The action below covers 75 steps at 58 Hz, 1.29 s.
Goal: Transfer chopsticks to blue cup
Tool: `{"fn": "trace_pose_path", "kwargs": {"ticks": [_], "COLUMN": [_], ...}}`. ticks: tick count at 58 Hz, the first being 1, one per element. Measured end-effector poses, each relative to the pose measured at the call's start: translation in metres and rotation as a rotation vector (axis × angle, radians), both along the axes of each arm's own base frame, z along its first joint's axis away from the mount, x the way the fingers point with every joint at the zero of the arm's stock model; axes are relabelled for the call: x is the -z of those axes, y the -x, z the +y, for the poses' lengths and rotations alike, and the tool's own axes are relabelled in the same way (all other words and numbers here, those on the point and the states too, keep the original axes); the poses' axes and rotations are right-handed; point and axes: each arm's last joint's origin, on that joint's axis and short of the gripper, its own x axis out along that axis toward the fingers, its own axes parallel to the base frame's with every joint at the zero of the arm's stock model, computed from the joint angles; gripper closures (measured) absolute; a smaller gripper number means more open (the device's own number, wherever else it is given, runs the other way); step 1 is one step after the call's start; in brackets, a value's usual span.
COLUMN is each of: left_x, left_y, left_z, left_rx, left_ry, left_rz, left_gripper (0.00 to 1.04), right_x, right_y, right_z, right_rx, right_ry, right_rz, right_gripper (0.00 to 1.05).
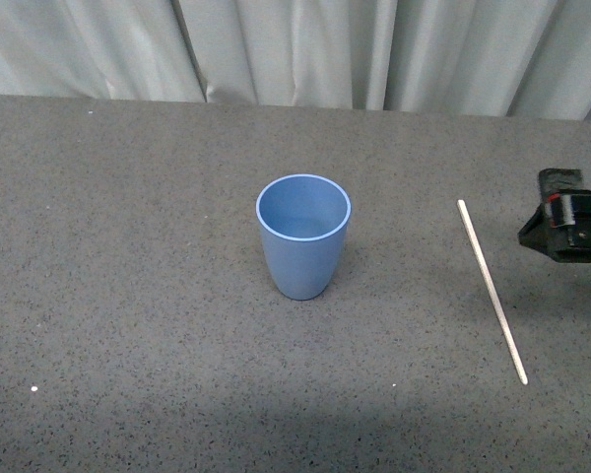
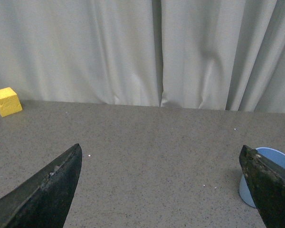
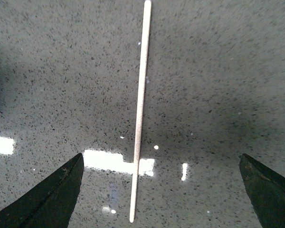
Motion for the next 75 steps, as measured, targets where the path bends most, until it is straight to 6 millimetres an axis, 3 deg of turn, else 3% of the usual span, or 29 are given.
{"fn": "trace_pose_path", "kwargs": {"ticks": [16,27,42,70,75], "left_x": [0.0,0.0,0.0,0.0,0.0], "left_y": [0.0,0.0,0.0,0.0,0.0], "left_z": [0.0,0.0,0.0,0.0,0.0], "left_rx": [0.0,0.0,0.0,0.0,0.0], "left_ry": [0.0,0.0,0.0,0.0,0.0], "left_rz": [0.0,0.0,0.0,0.0,0.0], "left_gripper": [0.07,0.07,0.07,0.07,0.07], "right_x": [0.028,0.05,0.062,0.067,0.066], "right_y": [-0.04,-0.045,-0.051,-0.057,-0.058], "right_z": [0.017,0.024,0.028,0.028,0.028], "right_rx": [-0.014,-0.019,-0.016,0.002,0.002], "right_ry": [0.026,0.06,0.087,0.12,0.119], "right_rz": [0.164,0.226,0.26,0.268,0.267], "right_gripper": [0.09,0.09,0.1,0.75,0.91]}}
